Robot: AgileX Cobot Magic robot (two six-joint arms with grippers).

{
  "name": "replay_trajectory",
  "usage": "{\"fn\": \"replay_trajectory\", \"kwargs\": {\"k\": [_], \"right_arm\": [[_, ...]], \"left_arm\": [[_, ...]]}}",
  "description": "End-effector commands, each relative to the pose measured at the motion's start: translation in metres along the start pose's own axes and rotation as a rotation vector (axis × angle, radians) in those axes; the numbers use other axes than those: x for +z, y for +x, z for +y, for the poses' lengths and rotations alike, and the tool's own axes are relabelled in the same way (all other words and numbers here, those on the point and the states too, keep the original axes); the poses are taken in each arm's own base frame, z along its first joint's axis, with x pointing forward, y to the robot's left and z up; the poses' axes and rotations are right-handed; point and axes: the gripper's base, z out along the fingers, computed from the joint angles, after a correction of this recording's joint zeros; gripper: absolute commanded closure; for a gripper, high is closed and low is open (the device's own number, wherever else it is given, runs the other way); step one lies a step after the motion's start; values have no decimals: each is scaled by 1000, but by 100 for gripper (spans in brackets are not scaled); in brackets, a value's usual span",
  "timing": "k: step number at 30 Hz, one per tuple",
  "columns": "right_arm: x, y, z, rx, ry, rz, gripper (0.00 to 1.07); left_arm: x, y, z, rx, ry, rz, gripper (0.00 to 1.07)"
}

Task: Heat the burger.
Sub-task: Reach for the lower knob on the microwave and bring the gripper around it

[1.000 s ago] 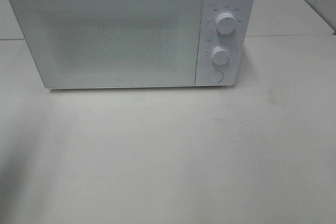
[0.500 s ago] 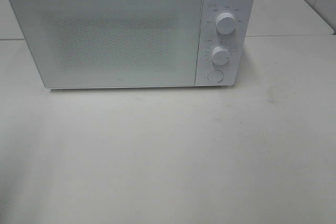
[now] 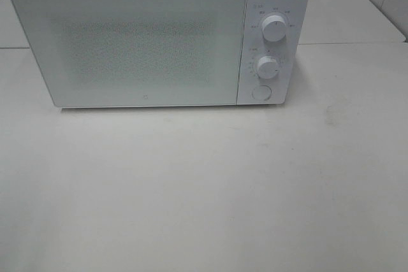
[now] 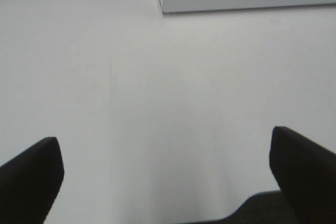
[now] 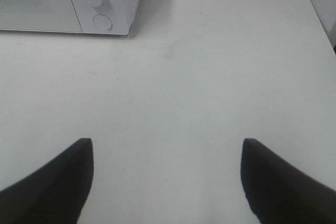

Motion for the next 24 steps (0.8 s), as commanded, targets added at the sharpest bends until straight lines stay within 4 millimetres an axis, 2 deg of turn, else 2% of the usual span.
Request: {"fn": "replay_trajectory", "kwargs": {"k": [1, 2, 5, 24], "right_arm": [[-3, 2, 0, -5, 2, -30, 32], [-3, 2, 0, -5, 2, -30, 32], [-3, 2, 0, -5, 2, -30, 32], [-2, 1, 0, -5, 3, -21, 32]], "left_arm": [[-8, 5, -1, 3, -7, -76, 6], [-16, 10, -2, 9, -7, -135, 6], [-21, 14, -2, 14, -9, -174, 6], [-20, 13, -2, 11, -3, -170, 6]]}}
